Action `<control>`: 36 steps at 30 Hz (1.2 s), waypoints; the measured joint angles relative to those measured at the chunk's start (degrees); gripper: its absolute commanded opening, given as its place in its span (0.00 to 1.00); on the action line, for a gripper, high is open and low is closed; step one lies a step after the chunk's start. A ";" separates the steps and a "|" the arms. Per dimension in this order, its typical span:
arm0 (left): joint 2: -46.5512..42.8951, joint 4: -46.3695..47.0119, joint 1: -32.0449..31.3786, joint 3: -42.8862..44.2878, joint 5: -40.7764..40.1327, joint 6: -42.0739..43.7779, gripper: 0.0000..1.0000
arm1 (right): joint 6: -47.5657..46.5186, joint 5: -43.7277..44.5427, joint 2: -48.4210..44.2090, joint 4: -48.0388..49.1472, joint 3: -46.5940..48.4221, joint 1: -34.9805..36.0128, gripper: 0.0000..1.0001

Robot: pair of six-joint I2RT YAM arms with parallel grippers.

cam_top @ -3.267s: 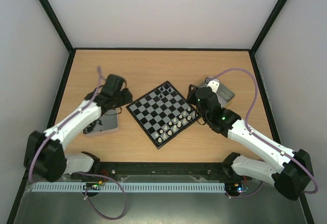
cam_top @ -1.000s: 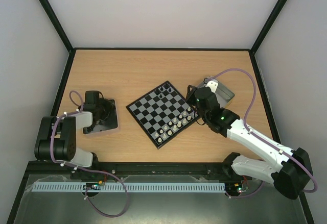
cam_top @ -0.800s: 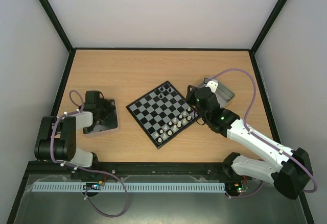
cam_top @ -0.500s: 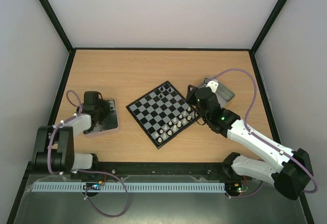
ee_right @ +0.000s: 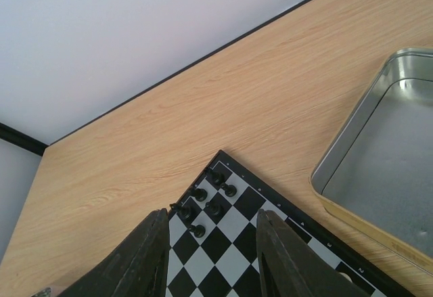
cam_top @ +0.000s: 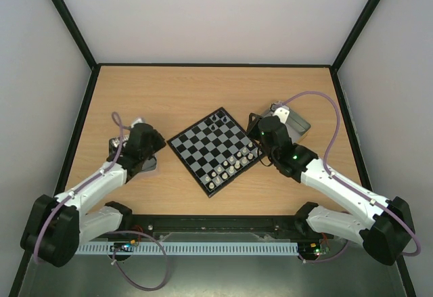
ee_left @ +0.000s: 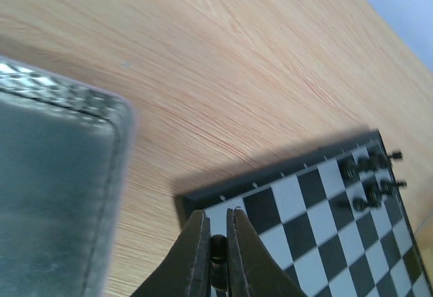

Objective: Set up the chess pieces on the board
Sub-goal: Pick up the chess piece from the storage box, then place the chess piece on the chessboard.

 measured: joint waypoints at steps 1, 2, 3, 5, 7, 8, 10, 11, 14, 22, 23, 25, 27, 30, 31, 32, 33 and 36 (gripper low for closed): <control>0.17 0.00 -2.34 0.26 -1.42 1.49 0.02 | 0.02 0.09 0.00 0.00 -0.02 0.00 0.35; 0.39 0.15 -4.44 0.52 -2.67 2.86 0.02 | 0.02 0.13 0.00 0.00 -0.04 0.00 0.35; 0.70 0.63 -6.73 0.72 -4.00 4.37 0.02 | 0.07 0.17 0.00 0.00 -0.04 0.00 0.35; 1.57 1.88 -10.16 0.76 -6.21 6.80 0.02 | 0.26 0.20 0.00 -0.02 -0.07 0.00 0.35; 3.23 3.30 -14.05 0.81 -8.68 9.27 0.02 | 0.42 0.24 0.00 0.00 -0.07 0.00 0.35; 4.39 4.00 -15.87 0.85 -9.79 10.32 0.02 | 0.46 0.33 0.00 -0.02 -0.07 0.00 0.35; 6.93 5.53 -19.19 0.87 -11.85 11.87 0.02 | 0.59 0.48 -0.02 -0.02 -0.09 0.00 0.35; 8.07 6.32 -20.72 0.85 -12.85 12.44 0.02 | 0.61 0.55 -0.04 -0.02 -0.09 0.00 0.35; 10.97 9.14 -24.24 0.81 -15.37 13.27 0.02 | 0.63 0.74 -0.09 -0.02 -0.09 0.00 0.35; 17.44 18.05 -29.88 0.11 -20.83 13.92 0.04 | 0.61 0.81 -0.09 -0.04 -0.07 0.00 0.35; 18.32 18.73 -30.01 0.11 -21.03 13.94 0.04 | 0.61 0.81 -0.09 -0.04 -0.07 0.00 0.35; 20.00 19.98 -30.25 -0.04 -21.35 14.08 0.09 | 0.61 0.81 -0.09 -0.04 -0.07 0.00 0.35; 21.31 20.72 -30.36 -0.22 -21.59 14.25 0.13 | 0.61 0.81 -0.09 -0.04 -0.07 0.00 0.35; 22.60 21.59 -30.82 -0.33 -21.73 14.73 0.18 | 0.61 0.79 -0.09 -0.07 -0.07 0.00 0.35; 22.75 21.79 -30.99 -0.42 -21.70 14.86 0.20 | 0.61 0.79 -0.09 -0.07 -0.07 0.00 0.35; 22.80 21.92 -31.12 -0.50 -21.68 14.93 0.23 | 0.61 0.79 -0.09 -0.07 -0.07 0.00 0.35; 22.82 21.99 -31.12 -0.52 -21.62 15.15 0.25 | 0.63 0.79 -0.09 -0.07 -0.07 0.00 0.35; 22.82 21.86 -31.12 -0.48 -21.27 15.13 0.36 | 0.61 0.79 -0.09 -0.07 -0.07 0.00 0.35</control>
